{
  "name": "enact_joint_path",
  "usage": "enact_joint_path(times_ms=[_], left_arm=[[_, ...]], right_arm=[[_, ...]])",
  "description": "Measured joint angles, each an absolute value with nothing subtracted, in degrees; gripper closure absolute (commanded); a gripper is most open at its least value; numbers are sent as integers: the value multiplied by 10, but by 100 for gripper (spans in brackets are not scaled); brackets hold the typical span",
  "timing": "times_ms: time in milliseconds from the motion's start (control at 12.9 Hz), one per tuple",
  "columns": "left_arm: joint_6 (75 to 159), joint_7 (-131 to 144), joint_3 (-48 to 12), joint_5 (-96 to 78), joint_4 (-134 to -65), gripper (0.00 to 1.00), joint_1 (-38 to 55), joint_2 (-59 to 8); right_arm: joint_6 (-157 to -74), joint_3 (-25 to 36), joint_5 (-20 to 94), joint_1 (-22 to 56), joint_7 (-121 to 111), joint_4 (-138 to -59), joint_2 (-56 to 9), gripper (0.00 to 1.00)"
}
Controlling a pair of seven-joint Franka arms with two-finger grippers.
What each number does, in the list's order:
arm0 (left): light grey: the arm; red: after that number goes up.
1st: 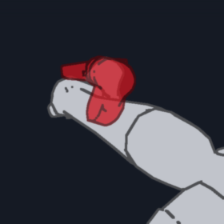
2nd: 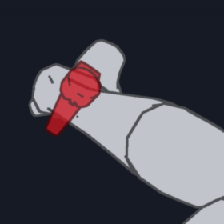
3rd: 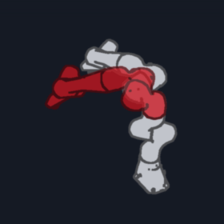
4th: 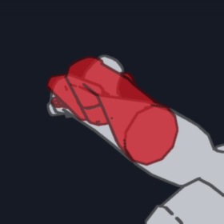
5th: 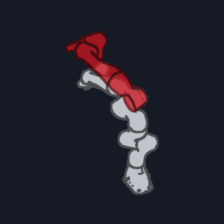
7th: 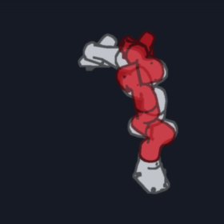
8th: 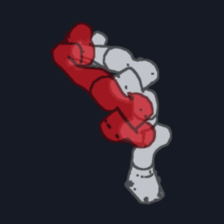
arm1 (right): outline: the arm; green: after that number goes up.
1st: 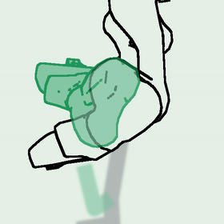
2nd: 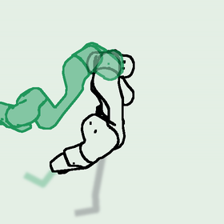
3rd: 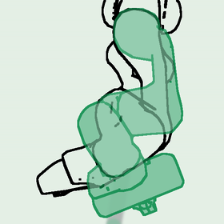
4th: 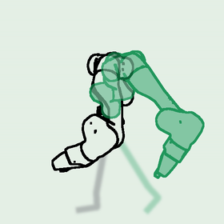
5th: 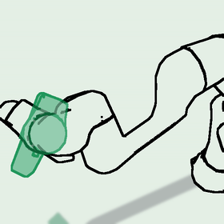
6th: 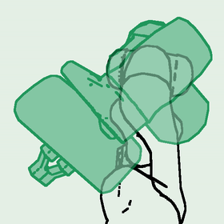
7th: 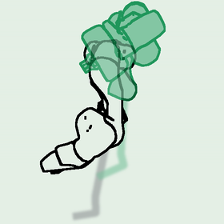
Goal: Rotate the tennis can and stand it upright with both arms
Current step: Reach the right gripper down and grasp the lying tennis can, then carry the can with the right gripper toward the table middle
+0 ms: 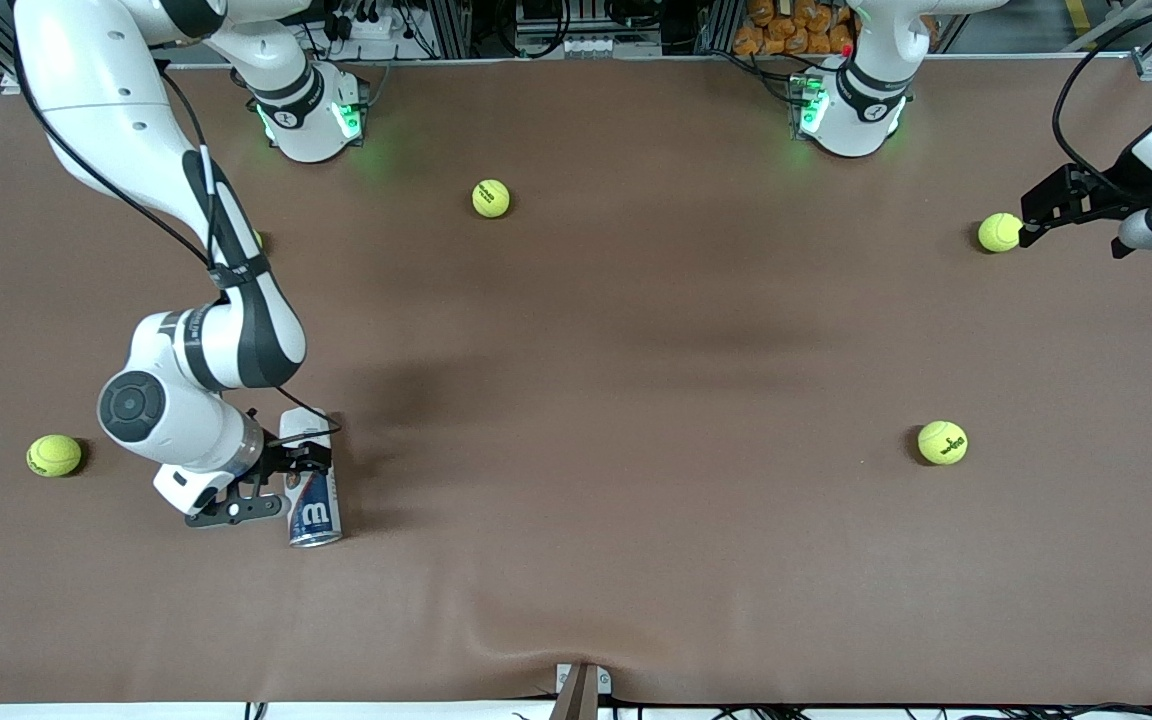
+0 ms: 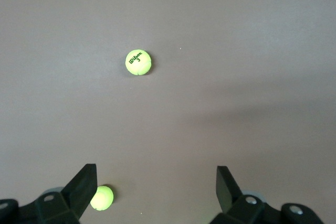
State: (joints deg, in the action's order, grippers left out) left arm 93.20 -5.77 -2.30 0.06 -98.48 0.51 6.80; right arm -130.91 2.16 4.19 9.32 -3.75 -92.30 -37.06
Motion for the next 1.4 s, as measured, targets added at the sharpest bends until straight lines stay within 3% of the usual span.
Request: enact_joint_path(times_ms=[853,930,1008,1085,1395], left_arm=[[932,-58,-24,-2,-985,0,6,68],[932,-58,-24,-3,-985,0,6,68],[932,-58,-24,-3,-985,0,6,68],[932,-58,-24,-3,-985,0,6,68],[932,-58,-23,-3,-985,0,6,68]], right_arm=[[-1358,28,7,92,-40,-923,-419,0],[-1367,28,7,92,-40,-923,-423,2],[-1372,28,7,92,-41,-923,-426,23],[-1377,28,7,92,-41,-923,-427,32],[-1387,26,-10,98,-44,-914,-426,31]])
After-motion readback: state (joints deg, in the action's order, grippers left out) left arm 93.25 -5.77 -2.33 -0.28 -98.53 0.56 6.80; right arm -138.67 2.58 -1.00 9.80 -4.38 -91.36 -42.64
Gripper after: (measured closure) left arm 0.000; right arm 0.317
